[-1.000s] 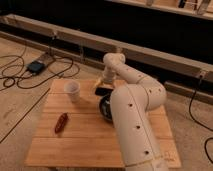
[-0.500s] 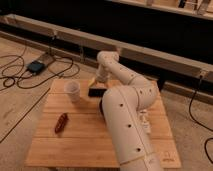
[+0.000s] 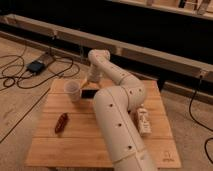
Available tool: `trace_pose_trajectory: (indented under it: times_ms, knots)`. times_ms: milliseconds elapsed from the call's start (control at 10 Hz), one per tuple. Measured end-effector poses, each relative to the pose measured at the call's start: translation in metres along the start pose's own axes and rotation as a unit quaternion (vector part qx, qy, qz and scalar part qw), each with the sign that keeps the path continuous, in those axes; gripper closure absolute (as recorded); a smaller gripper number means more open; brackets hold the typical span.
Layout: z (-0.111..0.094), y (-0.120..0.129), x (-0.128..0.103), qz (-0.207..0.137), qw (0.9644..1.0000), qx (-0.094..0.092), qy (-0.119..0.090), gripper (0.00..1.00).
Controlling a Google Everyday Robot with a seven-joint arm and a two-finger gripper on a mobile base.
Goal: Push the eraser across the table
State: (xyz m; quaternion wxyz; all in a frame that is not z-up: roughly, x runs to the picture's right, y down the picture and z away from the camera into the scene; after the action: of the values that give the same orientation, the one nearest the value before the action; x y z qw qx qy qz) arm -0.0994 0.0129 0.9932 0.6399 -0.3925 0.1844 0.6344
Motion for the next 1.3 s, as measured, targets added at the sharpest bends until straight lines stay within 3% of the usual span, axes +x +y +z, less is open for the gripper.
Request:
trace_pose_trajectory:
  times_ms: [300,700,800,1100,1300]
  knots:
    - [0.003,0.024,-0.002,-0.009,0.9999,-0.005,0.012,0.2]
    - [0.003,0.03,-0.009,-0.011,0.9998,-0.011,0.009,0.2]
    - [0.002,0.026,-0.011,-0.01,0.9999,-0.008,0.006,0.2]
    - [-0.015,-0.019,-0.019,0.018,0.9995,0.02,-0.014,0.2]
    - [-0.022,-0.042,-0.017,0.039,0.9984,0.038,-0.015,0.2]
